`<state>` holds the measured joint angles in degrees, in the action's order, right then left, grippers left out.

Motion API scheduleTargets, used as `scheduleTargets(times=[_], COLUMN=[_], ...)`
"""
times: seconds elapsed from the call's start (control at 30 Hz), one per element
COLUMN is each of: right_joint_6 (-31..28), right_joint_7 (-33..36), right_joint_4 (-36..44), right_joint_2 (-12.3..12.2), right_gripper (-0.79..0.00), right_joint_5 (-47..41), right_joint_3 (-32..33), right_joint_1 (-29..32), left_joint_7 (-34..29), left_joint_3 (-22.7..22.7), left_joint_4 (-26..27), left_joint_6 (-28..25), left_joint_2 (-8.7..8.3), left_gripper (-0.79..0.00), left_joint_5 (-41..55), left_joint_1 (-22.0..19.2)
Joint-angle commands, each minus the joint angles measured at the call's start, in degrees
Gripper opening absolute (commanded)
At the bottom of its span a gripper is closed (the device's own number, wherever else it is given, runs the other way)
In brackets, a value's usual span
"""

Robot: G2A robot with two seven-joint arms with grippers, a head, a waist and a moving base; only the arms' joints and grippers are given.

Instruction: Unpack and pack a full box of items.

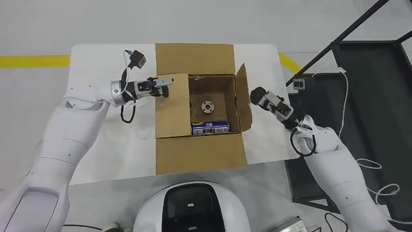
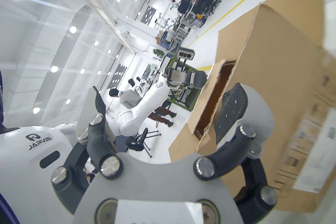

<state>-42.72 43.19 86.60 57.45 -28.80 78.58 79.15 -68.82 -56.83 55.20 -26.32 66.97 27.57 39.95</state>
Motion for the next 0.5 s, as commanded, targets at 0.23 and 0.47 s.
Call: scheduleTargets(times=[0.23,0.47], right_joint_6=[6.93,10.82], right_joint_7=[-1.72,-0.93], right_joint_4=[-2.59,-1.41], right_joint_2=[1.57,1.99], right_gripper=[0.0,0.0], right_joint_5=[20.33,30.75], right_joint_3=[-8.82,-12.15], right_joint_1=[-9.64,-12.14], left_joint_7=[-2.38,-5.16], left_joint_3=[-7.56,-13.42], left_joint_4=[3.27,4.9], left_joint_6=[1.33,2.84], left_joint_2=[-2.79,-4.85], left_gripper=[0.0,0.0], left_joint_5=[-0.59,-0.19], left_joint_1=[2.58,4.68])
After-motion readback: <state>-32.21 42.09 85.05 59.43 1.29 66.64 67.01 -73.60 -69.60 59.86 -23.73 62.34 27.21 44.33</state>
